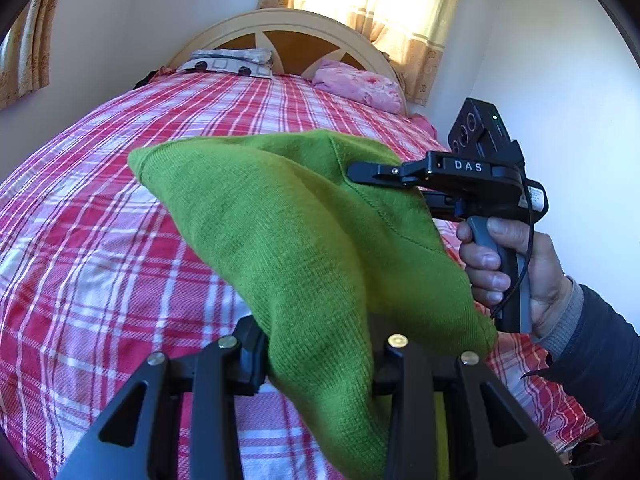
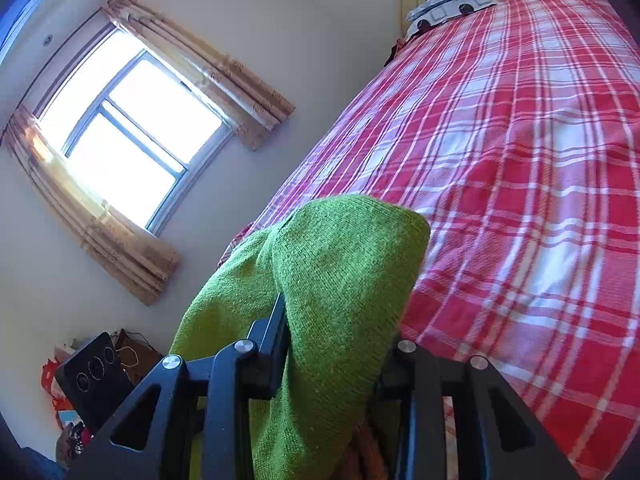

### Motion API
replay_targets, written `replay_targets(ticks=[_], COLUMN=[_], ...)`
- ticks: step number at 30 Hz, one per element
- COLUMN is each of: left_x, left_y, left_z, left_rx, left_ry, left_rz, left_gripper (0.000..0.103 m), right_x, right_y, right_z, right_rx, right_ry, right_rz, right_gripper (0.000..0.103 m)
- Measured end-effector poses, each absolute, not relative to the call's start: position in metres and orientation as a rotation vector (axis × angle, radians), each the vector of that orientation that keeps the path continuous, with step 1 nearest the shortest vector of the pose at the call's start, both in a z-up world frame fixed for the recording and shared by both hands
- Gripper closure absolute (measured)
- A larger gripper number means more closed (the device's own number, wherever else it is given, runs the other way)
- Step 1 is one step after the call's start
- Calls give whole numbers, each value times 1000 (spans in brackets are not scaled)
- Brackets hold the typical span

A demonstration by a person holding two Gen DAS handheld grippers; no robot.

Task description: Fold small clothes

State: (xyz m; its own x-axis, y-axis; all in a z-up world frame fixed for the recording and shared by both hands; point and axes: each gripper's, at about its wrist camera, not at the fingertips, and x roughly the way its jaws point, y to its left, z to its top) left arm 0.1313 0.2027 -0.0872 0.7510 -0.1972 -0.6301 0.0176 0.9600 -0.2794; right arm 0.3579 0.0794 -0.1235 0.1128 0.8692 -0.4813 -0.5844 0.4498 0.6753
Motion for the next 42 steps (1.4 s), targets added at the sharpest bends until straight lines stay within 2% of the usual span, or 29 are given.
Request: replay_targets(ticks=[30, 35, 37, 42], left_x=[108, 106, 106, 103], left_y=[240, 241, 242, 239], left_z=[-125, -137, -140, -139], left_rx=[-336, -341, -349, -338], left_ry=[753, 769, 772, 771], left_rz=[-75, -66, -53, -41], left_gripper=[66, 61, 51, 45], right_x=[361, 366, 367, 368], right_y=[143, 149, 151, 154], right_z=[-153, -161, -164, -168], right_rx=[250, 232, 221, 167], right_ry=[1054, 1071, 1076, 1075], right_rz=[1101, 1074, 1064, 1028], right_gripper=[70, 70, 70, 70])
